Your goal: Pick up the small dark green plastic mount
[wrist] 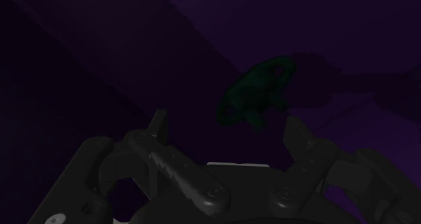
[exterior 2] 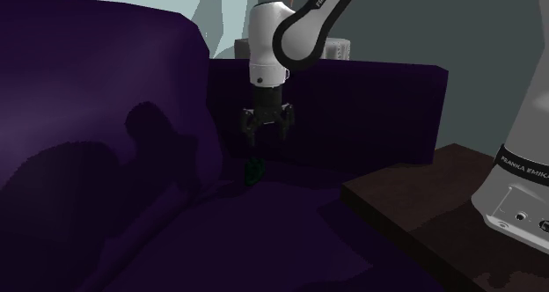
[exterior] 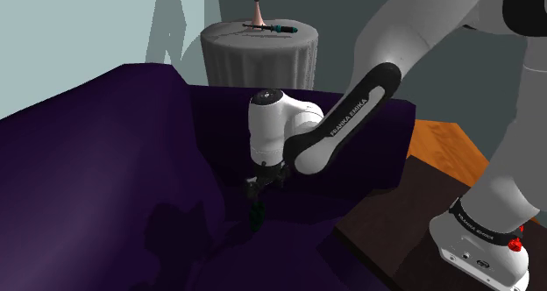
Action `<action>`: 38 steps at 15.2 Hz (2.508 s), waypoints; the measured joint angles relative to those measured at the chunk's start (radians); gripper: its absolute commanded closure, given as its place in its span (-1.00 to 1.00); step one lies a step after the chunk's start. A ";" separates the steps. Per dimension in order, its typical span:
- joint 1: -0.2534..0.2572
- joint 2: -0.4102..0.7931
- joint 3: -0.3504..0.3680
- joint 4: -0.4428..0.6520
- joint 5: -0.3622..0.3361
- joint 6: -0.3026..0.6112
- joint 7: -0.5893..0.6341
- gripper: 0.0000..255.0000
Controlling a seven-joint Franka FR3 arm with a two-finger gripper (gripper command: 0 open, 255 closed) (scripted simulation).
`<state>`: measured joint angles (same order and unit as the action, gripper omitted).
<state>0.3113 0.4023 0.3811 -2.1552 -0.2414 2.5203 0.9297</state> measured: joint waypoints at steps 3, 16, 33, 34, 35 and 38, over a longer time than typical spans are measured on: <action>0.059 0.114 -0.031 0.092 -0.053 0.015 0.052 -1.00; 0.117 0.247 -0.080 0.157 -0.110 0.081 0.101 1.00; 0.084 0.149 -0.037 0.133 -0.065 0.007 0.071 1.00; 0.079 0.135 -0.031 0.132 -0.058 -0.005 0.066 1.00; 0.076 0.126 -0.027 0.132 -0.053 -0.013 0.063 1.00; 0.065 0.093 -0.014 0.125 -0.036 -0.039 0.050 1.00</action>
<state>0.3758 0.4953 0.3673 -2.0303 -0.2777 2.4815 0.9800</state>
